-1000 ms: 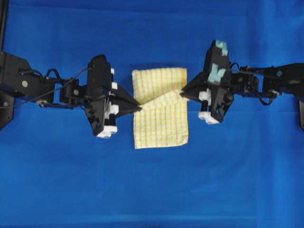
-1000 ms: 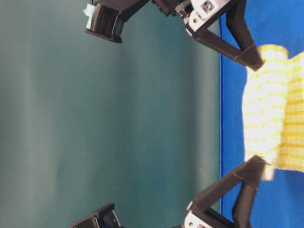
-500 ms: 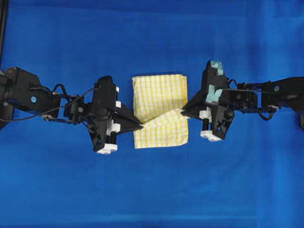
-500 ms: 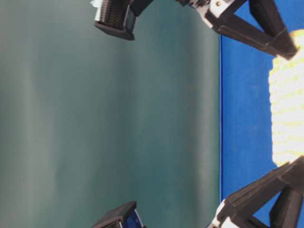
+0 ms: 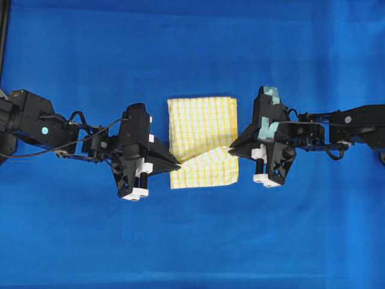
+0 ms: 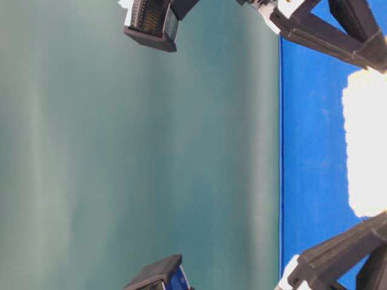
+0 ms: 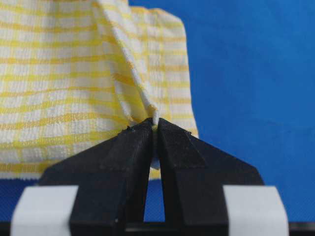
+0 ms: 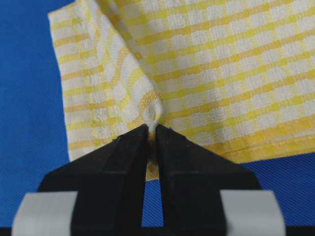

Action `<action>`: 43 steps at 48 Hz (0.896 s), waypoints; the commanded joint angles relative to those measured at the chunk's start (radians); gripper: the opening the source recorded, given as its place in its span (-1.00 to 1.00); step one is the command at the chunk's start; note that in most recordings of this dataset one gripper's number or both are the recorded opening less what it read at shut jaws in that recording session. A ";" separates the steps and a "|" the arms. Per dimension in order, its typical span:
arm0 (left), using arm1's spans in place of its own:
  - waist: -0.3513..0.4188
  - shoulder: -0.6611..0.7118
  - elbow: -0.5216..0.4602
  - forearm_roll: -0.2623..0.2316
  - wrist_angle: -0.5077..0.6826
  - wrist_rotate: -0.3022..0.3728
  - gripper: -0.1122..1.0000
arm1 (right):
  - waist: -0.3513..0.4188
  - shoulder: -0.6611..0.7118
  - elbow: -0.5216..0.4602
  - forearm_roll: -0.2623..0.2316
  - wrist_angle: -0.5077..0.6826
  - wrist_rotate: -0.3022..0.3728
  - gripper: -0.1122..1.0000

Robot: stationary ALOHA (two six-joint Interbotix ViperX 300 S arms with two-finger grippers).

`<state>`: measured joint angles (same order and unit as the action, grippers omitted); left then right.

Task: Fold the yellow towel.
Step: 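Lower the folded end onto the towel and open both grippers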

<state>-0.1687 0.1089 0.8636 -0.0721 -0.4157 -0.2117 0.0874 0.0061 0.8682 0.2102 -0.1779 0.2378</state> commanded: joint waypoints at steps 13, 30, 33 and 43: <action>-0.008 -0.015 -0.025 -0.002 0.048 0.000 -0.74 | 0.021 0.015 -0.038 0.009 -0.002 -0.002 -0.68; -0.008 -0.057 -0.032 0.000 0.080 0.009 0.49 | 0.034 -0.005 -0.034 0.020 -0.003 -0.012 0.68; -0.005 -0.089 -0.029 0.003 0.115 0.012 0.56 | 0.035 -0.025 -0.032 0.015 0.000 -0.015 0.66; 0.014 -0.229 -0.028 0.009 0.264 0.018 0.51 | 0.034 -0.158 -0.015 -0.035 0.032 -0.049 0.62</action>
<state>-0.1626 -0.0583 0.8468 -0.0675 -0.1825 -0.1963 0.1181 -0.0767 0.8575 0.1933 -0.1595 0.2025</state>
